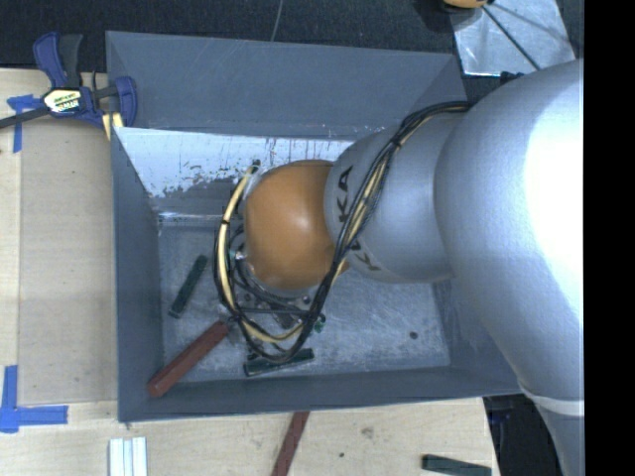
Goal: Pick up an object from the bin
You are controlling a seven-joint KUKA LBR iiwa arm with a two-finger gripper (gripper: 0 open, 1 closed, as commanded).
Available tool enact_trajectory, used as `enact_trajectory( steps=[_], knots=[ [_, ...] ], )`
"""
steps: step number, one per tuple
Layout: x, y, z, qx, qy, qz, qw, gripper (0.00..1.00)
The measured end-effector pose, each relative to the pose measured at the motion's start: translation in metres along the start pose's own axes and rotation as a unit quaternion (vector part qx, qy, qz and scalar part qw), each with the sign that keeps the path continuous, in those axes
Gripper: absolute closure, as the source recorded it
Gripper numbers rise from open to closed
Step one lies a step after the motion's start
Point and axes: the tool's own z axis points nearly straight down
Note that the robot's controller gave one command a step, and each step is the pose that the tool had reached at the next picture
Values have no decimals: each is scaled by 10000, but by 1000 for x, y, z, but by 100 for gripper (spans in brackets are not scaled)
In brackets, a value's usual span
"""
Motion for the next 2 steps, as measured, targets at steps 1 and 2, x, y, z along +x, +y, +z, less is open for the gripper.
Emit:
enact_trajectory(
  steps=[1,2],
  knots=[
    [0,0,0,0,0,2,10000,100],
    [1,22,-120,2,-16,-136,9999,100]
  ],
)
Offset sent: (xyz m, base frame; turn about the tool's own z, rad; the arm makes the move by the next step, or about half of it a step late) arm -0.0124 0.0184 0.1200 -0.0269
